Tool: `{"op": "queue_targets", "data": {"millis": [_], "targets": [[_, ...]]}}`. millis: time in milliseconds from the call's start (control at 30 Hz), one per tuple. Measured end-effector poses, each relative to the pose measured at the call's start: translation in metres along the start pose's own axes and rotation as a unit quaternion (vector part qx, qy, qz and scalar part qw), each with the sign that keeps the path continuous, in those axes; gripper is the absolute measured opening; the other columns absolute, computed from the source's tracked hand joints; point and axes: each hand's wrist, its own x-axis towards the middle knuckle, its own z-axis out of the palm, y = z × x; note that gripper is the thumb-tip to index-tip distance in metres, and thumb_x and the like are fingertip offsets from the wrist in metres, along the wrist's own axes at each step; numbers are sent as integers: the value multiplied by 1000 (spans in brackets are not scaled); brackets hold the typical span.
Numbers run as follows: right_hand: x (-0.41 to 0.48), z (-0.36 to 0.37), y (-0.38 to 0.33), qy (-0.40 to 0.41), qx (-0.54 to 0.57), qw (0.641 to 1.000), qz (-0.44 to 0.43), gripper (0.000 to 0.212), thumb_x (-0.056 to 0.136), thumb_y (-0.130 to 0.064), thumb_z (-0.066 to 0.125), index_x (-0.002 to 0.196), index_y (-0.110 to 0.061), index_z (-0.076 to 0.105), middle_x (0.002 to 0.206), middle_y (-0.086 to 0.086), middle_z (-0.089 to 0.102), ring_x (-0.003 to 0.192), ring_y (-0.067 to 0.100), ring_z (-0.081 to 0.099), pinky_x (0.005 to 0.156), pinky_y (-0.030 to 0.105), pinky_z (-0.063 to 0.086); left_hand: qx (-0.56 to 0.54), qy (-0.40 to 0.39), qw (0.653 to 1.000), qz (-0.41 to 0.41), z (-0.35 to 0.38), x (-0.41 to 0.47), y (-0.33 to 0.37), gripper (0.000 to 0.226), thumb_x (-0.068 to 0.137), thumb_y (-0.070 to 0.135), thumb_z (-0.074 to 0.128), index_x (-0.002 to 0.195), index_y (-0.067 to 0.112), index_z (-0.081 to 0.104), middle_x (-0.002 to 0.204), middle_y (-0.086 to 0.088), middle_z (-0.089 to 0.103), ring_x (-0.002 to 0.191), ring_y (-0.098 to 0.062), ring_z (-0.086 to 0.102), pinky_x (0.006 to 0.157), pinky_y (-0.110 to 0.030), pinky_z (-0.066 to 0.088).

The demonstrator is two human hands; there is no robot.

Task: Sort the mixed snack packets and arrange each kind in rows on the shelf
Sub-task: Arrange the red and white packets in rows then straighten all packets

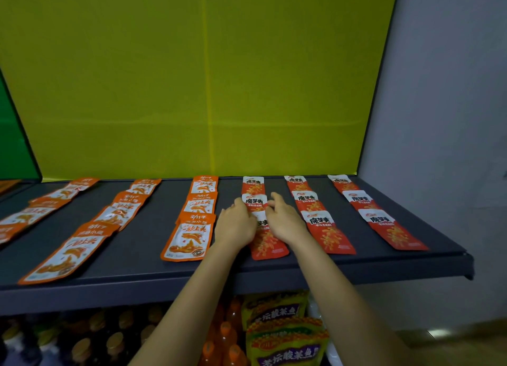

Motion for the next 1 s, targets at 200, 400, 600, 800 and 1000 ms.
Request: {"op": "queue_targets", "data": {"millis": [200,400,600,800,1000], "targets": [[-2,1,-1,-5,-12,1000,-7,43,99,-19,30,141,-9,29,141,12,47,126,31,46,99,42,41,9,-13,1000,8,-1,-2,1,33,93,12,35,123,0,39,126,-21,54,118,-36,48,104,-46,33],[-19,-4,5,-4,25,999,-24,48,99,-17,34,145,-7,23,145,14,41,130,29,42,102,39,37,-40,-2,999,25,-3,-18,1,26,95,14,36,115,-1,43,123,-20,53,114,-33,49,93,-40,39],[-36,-3,11,-11,-22,999,-47,56,100,-24,35,150,-15,11,147,6,41,131,25,42,101,38,38,35,2,999,39,5,-37,-4,41,97,22,33,133,2,35,141,-15,42,132,-28,36,112,-38,29],[-41,-2,10,9,-45,998,-54,55,100,-27,32,150,-17,12,146,2,42,131,22,42,98,36,38,41,23,998,49,8,-40,-5,35,97,26,33,127,9,40,137,-9,48,129,-23,41,112,-38,29],[-42,-4,7,17,-19,998,-64,55,99,-24,36,149,-13,16,149,7,36,136,22,35,106,35,34,-36,55,996,57,-1,-45,-3,39,97,22,37,133,7,35,138,-13,46,129,-25,41,105,-36,35]]}}
